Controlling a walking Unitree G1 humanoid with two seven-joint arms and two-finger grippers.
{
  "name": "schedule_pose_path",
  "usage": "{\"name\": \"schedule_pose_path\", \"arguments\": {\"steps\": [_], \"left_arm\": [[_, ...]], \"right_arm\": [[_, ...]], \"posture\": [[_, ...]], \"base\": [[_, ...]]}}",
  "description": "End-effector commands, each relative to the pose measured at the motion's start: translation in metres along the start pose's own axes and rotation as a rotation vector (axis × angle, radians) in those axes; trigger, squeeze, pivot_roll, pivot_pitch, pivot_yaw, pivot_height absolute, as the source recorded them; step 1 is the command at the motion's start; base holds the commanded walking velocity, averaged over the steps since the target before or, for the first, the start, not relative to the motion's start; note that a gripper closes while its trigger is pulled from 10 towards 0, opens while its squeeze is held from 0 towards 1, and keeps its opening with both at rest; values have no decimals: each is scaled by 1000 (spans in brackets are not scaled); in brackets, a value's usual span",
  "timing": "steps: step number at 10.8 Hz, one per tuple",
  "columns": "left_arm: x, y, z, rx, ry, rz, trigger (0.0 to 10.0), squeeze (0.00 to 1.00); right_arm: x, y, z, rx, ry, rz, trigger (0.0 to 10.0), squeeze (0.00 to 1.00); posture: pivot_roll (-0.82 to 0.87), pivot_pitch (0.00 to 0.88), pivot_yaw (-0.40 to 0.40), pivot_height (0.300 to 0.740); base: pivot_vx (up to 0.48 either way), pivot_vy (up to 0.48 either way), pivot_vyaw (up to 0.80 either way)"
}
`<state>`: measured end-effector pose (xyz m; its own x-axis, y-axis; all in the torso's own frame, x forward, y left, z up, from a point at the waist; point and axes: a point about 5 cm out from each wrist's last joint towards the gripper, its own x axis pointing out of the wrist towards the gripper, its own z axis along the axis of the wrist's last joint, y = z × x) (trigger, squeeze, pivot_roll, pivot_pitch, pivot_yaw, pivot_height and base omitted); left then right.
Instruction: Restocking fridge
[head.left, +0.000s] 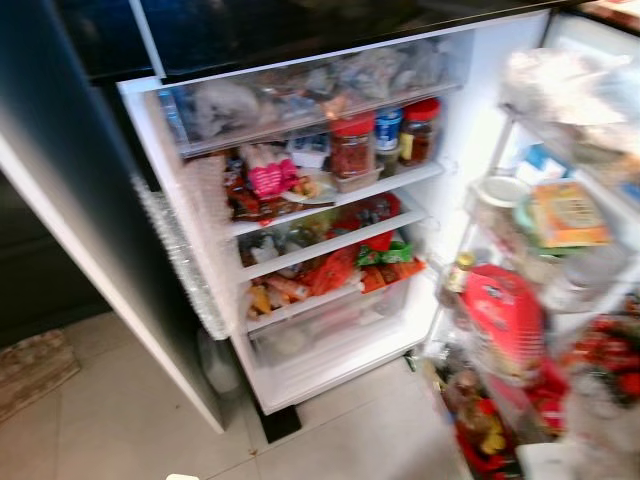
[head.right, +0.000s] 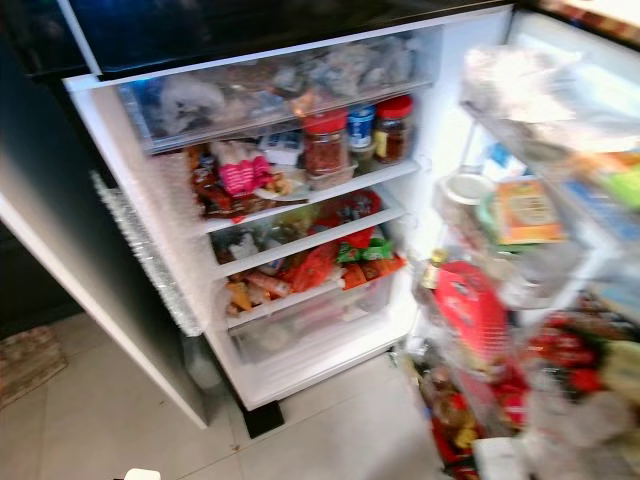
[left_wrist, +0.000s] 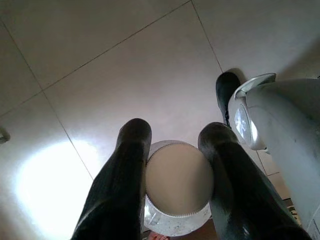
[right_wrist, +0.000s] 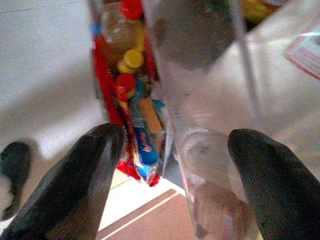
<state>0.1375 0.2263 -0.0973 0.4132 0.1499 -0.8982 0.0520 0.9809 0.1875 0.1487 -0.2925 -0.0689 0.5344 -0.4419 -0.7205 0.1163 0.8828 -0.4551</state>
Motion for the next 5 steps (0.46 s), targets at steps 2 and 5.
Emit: {"name": "schedule_pose_path", "arguments": {"steps": [2, 5], "left_arm": [[0, 2, -3, 0, 6, -2, 10000, 0], [0, 3, -3, 2, 7, -2, 10000, 0]], "right_arm": [[1, -10, 0, 34, 6, -39, 10000, 0], [0, 12, 3, 67, 5, 69, 10000, 0]], "posture": [[-62, 0, 15, 740], [-58, 0, 17, 740]], "base": [[0, 0, 0], [0, 0, 0]]}}
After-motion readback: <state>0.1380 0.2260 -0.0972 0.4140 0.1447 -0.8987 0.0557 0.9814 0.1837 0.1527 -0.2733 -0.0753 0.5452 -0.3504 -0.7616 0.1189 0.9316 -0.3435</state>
